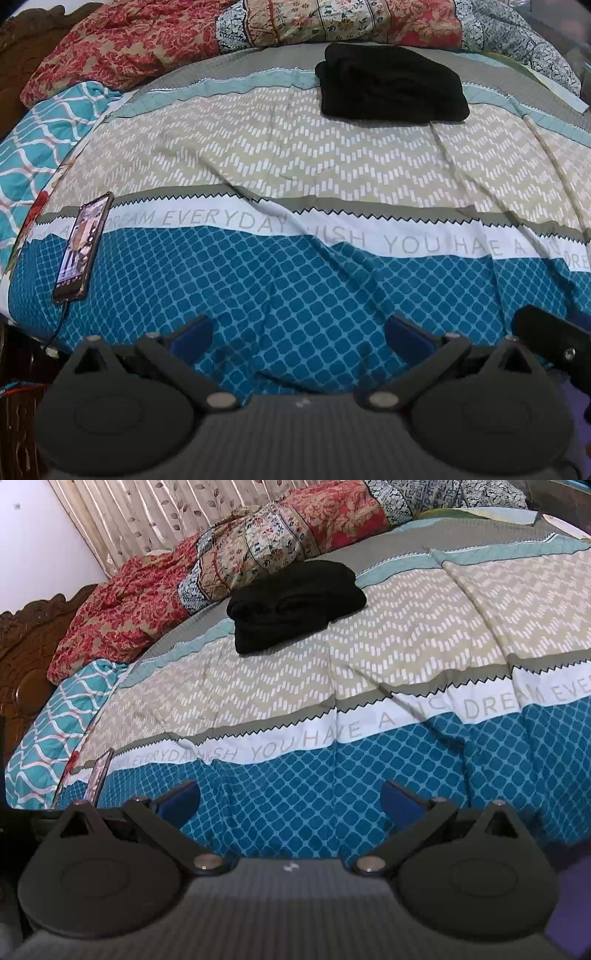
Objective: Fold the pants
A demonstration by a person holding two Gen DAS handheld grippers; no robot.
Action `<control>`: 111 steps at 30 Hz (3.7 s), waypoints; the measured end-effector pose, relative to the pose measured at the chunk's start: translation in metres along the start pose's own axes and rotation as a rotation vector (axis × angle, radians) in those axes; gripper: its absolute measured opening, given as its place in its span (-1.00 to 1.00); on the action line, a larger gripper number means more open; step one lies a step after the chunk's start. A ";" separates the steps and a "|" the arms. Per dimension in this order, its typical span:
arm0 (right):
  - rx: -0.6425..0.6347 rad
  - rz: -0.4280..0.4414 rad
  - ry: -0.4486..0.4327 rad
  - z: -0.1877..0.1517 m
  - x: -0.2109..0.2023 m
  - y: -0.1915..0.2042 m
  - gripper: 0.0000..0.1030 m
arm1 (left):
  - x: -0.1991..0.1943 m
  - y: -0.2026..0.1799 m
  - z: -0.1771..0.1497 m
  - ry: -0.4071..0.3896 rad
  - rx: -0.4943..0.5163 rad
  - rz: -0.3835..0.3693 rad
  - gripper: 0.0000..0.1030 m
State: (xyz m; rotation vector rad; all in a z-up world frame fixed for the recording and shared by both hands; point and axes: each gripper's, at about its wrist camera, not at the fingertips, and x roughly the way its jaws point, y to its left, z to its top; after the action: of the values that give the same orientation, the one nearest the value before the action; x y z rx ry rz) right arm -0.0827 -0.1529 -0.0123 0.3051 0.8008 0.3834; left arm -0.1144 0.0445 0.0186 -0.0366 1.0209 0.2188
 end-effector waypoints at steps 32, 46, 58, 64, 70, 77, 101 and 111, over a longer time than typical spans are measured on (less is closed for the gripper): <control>0.013 0.013 0.044 -0.001 0.005 -0.004 1.00 | 0.010 -0.003 -0.004 0.022 0.022 0.057 1.00; 0.022 0.016 0.062 -0.003 0.007 -0.007 1.00 | 0.012 0.003 -0.004 0.027 -0.020 0.060 1.00; 0.028 0.017 0.069 -0.003 0.008 -0.010 1.00 | 0.018 0.004 -0.005 0.068 -0.027 0.083 1.00; 0.033 0.018 0.075 -0.005 0.009 -0.011 1.00 | 0.024 0.006 -0.008 0.103 -0.039 0.071 1.00; 0.032 0.018 0.077 -0.005 0.009 -0.011 1.00 | 0.026 0.005 -0.009 0.119 -0.040 0.068 1.00; 0.028 0.019 0.076 -0.003 0.009 -0.012 1.00 | 0.027 0.006 -0.009 0.122 -0.041 0.082 1.00; 0.025 0.021 0.079 -0.002 0.009 -0.014 1.00 | 0.026 0.003 -0.008 0.107 -0.014 0.098 1.00; 0.029 0.023 0.082 -0.001 0.008 -0.015 1.00 | 0.025 0.004 -0.009 0.105 -0.012 0.093 1.00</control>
State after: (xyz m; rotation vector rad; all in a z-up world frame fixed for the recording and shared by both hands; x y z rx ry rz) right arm -0.0753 -0.1628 -0.0247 0.3279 0.8840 0.4085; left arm -0.1101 0.0510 -0.0068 -0.0118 1.1271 0.3104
